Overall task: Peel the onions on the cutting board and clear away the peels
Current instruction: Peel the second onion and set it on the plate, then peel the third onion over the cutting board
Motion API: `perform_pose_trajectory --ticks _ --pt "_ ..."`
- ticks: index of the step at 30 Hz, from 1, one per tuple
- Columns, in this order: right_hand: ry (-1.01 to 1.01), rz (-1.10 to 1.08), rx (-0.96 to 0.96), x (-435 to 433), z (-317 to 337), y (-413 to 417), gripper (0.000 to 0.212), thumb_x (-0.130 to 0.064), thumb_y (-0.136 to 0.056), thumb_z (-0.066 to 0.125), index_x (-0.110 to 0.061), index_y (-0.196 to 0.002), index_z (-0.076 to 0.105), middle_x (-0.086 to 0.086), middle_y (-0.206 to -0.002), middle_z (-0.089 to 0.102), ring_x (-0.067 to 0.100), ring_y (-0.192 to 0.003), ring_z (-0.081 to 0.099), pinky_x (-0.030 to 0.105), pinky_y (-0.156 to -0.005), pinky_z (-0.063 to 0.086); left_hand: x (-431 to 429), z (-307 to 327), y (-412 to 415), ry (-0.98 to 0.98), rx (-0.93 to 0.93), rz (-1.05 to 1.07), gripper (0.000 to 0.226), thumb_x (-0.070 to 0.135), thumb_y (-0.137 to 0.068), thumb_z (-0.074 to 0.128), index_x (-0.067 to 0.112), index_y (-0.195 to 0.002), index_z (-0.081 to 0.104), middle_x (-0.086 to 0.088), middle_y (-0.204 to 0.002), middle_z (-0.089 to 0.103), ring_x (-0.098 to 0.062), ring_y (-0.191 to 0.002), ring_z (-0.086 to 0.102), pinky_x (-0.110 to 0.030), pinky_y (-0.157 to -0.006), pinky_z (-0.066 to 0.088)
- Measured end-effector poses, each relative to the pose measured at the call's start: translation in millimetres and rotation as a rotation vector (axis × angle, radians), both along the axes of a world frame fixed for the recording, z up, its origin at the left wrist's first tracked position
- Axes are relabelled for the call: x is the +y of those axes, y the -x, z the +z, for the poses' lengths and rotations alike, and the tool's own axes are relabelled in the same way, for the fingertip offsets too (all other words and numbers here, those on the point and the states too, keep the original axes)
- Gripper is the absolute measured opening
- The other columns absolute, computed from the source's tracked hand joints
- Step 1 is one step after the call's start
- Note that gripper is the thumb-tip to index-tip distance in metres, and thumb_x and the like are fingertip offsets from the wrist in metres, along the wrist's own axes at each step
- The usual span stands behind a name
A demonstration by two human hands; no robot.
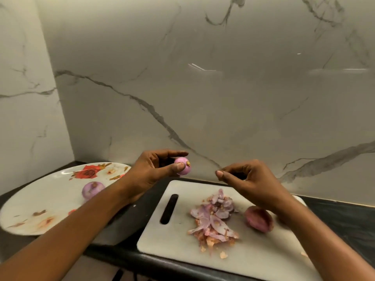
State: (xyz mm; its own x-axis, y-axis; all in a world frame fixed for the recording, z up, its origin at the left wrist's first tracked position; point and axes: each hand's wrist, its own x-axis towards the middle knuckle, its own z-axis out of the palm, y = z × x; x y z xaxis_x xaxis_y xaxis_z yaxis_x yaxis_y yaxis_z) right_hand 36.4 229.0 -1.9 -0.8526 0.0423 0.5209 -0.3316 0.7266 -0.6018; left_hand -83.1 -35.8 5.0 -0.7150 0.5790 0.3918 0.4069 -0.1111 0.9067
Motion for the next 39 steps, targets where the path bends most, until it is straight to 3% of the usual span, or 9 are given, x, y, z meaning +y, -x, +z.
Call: perform_pose_trajectory --ticks 7,12,16,21,29,32,34,36,39 --pt "-0.044 0.051 -0.01 -5 1 -2 0.017 -0.049 -0.084 0.073 -0.037 -0.089 0.083 -0.022 -0.08 0.079 0.0 -0.075 0.076 0.025 -0.07 0.06 -103 3 -10 0.251 0.197 0.38 0.038 0.03 -0.077 0.088 0.028 -0.114 0.079 0.012 -0.105 0.08 -0.007 -0.101 0.074 -0.023 -0.089 0.059" --pt "-0.067 0.035 -0.03 -8 4 -7 0.026 -0.052 -0.087 0.071 -0.031 -0.085 0.085 -0.016 -0.077 0.079 0.011 -0.075 0.078 0.039 -0.071 0.059 -165 -11 -10 0.44 0.288 0.572 0.038 0.046 -0.066 0.092 0.033 -0.101 0.082 0.017 -0.096 0.079 -0.01 -0.088 0.072 -0.028 -0.075 0.056" --pt "-0.048 0.015 -0.021 -7 2 -9 0.029 -0.064 -0.089 0.069 -0.039 -0.085 0.083 0.005 -0.076 0.079 0.035 -0.076 0.075 0.05 -0.069 0.06 -194 -28 -8 0.49 0.304 0.642 0.038 0.045 -0.063 0.094 0.033 -0.098 0.082 0.02 -0.094 0.078 -0.008 -0.087 0.071 -0.022 -0.07 0.05" --pt "-0.051 0.018 -0.028 -7 1 -9 0.046 -0.083 -0.079 0.059 -0.044 -0.084 0.082 -0.008 -0.072 0.078 0.022 -0.064 0.071 0.041 -0.062 0.054 -202 -44 -2 0.494 0.246 0.681 0.041 0.05 -0.061 0.095 0.031 -0.095 0.081 0.018 -0.092 0.078 -0.004 -0.085 0.069 -0.017 -0.068 0.047" --pt "-0.072 0.019 -0.018 -3 0 -4 0.024 -0.057 -0.087 0.07 -0.038 -0.081 0.083 -0.013 -0.074 0.079 0.019 -0.077 0.078 0.039 -0.068 0.06 -203 -43 -2 0.57 0.282 0.707 0.045 0.059 -0.064 0.09 0.037 -0.102 0.079 0.025 -0.096 0.076 0.004 -0.092 0.067 -0.019 -0.071 0.049" --pt "-0.021 0.034 -0.01 -1 1 -2 0.017 -0.043 -0.09 0.074 -0.034 -0.079 0.083 -0.014 -0.075 0.08 0.004 -0.077 0.077 0.02 -0.069 0.06 -202 -33 -4 0.513 0.297 0.708 0.04 0.058 -0.072 0.081 0.036 -0.105 0.079 0.024 -0.098 0.077 -0.001 -0.094 0.071 -0.031 -0.081 0.059" --pt "-0.014 0.047 -0.015 3 0 1 0.02 -0.043 -0.089 0.074 -0.027 -0.082 0.085 -0.011 -0.078 0.081 0.011 -0.081 0.079 0.031 -0.075 0.063 -197 -21 -6 0.474 0.342 0.736 0.033 0.051 -0.082 0.077 0.033 -0.109 0.079 0.017 -0.104 0.078 -0.007 -0.097 0.072 -0.037 -0.086 0.062" --pt "0.045 0.095 -0.034 4 3 1 0.019 -0.04 -0.086 0.076 -0.023 -0.085 0.086 -0.004 -0.082 0.082 0.019 -0.083 0.079 0.035 -0.078 0.064 -185 -9 -11 0.46 0.399 0.73 0.021 0.041 -0.091 0.075 0.033 -0.11 0.078 0.016 -0.106 0.076 -0.004 -0.097 0.07 -0.032 -0.084 0.061" --pt "0.163 0.166 -0.064 11 6 -2 0.016 -0.028 -0.083 0.078 -0.018 -0.094 0.085 0.003 -0.086 0.083 0.018 -0.082 0.079 0.021 -0.074 0.061 -147 4 -20 0.449 0.475 0.614 0.019 0.041 -0.092 0.072 0.033 -0.108 0.078 0.021 -0.102 0.075 0.001 -0.095 0.07 -0.014 -0.078 0.055"
